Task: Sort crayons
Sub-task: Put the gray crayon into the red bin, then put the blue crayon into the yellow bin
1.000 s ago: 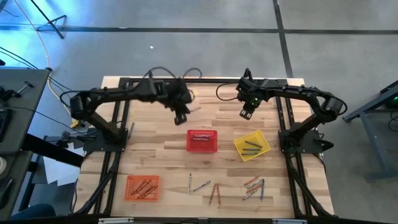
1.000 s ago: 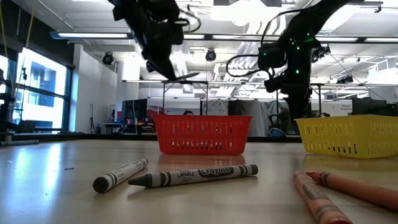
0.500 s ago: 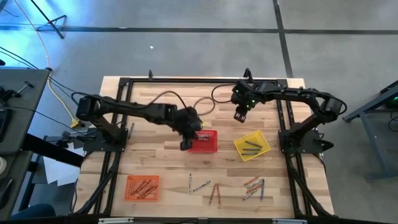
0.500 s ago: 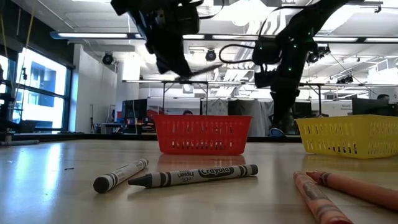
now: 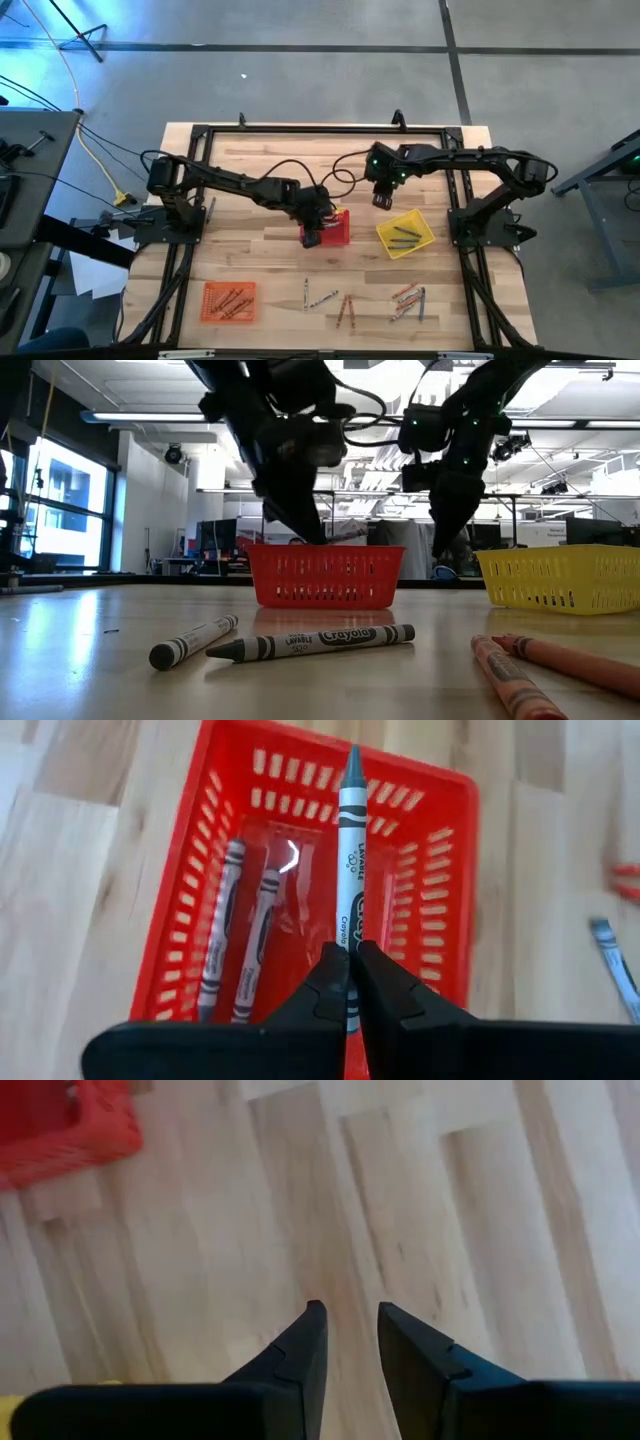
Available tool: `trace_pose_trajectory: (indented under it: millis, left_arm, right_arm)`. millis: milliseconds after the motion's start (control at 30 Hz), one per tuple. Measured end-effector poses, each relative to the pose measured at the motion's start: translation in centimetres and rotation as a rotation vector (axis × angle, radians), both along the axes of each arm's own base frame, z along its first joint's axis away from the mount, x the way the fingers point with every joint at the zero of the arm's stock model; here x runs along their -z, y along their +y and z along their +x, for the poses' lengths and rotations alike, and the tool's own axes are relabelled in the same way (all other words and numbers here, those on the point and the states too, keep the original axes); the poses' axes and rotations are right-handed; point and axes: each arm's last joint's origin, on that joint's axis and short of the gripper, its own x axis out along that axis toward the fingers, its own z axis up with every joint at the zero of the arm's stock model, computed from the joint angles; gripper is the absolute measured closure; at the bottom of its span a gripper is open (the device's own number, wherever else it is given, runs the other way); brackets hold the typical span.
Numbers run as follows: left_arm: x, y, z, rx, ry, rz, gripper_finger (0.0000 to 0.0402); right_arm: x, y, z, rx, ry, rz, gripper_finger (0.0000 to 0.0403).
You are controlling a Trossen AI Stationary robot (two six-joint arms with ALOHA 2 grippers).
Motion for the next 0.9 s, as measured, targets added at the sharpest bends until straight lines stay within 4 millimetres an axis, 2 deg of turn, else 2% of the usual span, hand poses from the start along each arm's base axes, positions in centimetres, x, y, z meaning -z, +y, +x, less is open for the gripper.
trace_pose_trajectory:
  millis: [300,833,900]
  left_arm:
    - [0.4,-0.2,0.0,-0.060,0.023,0.009,0.0379]
    - [0.4,-0.4,0.0,-0.033,0.019,0.025,0.0325]
    - [-0.1,-0.4,-0.1,-0.040,0.042,0.015,0.0319]
  right_arm:
    - [-0.1,1.3,0.7,-0.053,-0.022,-0.012,0.0316]
    - [-0.1,1.3,0.8,-0.077,-0.028,-0.025,0.0316]
    - [-0.1,1.3,0.8,-0.078,-0.029,-0.026,0.0316]
